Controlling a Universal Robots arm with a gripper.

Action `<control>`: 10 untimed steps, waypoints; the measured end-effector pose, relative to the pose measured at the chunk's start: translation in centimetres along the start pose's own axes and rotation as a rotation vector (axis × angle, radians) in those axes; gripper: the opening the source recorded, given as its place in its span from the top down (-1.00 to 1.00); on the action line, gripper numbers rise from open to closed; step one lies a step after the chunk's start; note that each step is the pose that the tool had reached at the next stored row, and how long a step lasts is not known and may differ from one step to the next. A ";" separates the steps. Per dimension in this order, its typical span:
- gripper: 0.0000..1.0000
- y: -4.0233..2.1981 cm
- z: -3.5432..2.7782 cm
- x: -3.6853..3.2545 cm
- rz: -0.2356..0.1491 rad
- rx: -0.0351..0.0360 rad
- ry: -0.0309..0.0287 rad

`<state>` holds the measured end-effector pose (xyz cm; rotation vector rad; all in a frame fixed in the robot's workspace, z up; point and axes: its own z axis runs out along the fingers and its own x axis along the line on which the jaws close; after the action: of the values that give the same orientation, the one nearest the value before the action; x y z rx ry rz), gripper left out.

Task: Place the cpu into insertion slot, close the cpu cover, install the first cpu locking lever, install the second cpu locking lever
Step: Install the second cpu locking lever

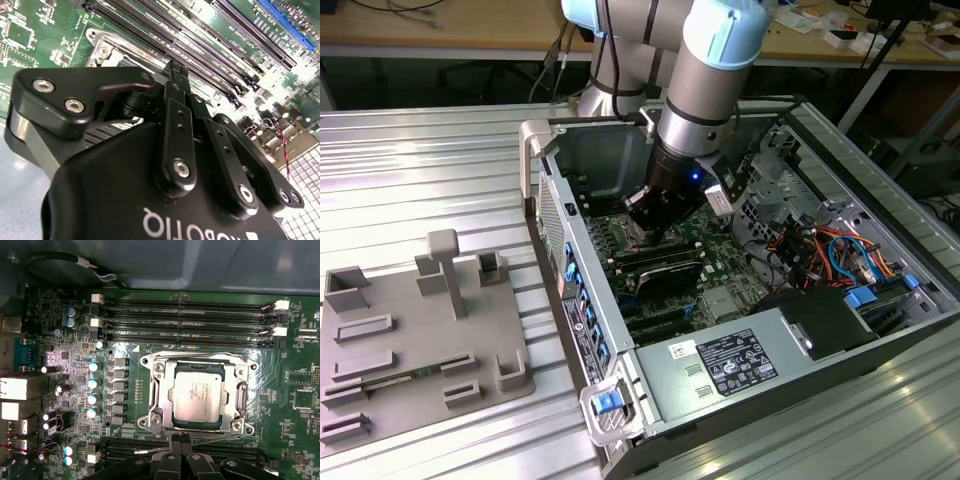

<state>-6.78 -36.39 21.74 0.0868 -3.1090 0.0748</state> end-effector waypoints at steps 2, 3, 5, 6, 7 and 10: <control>0.79 0.01 0.07 0.16 0.000 0.0000 0.0000; 0.79 0.02 0.09 0.22 0.000 -0.0001 0.0000; 0.79 0.05 0.25 0.49 0.000 -0.0002 0.0000; 0.79 0.05 0.33 0.59 0.000 0.0000 0.0000; 0.79 0.06 0.37 0.68 0.000 0.0000 0.0000; 0.79 0.09 0.52 1.03 0.000 -0.0001 0.0000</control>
<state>-7.83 -36.39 21.25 0.0866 -3.1089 0.0747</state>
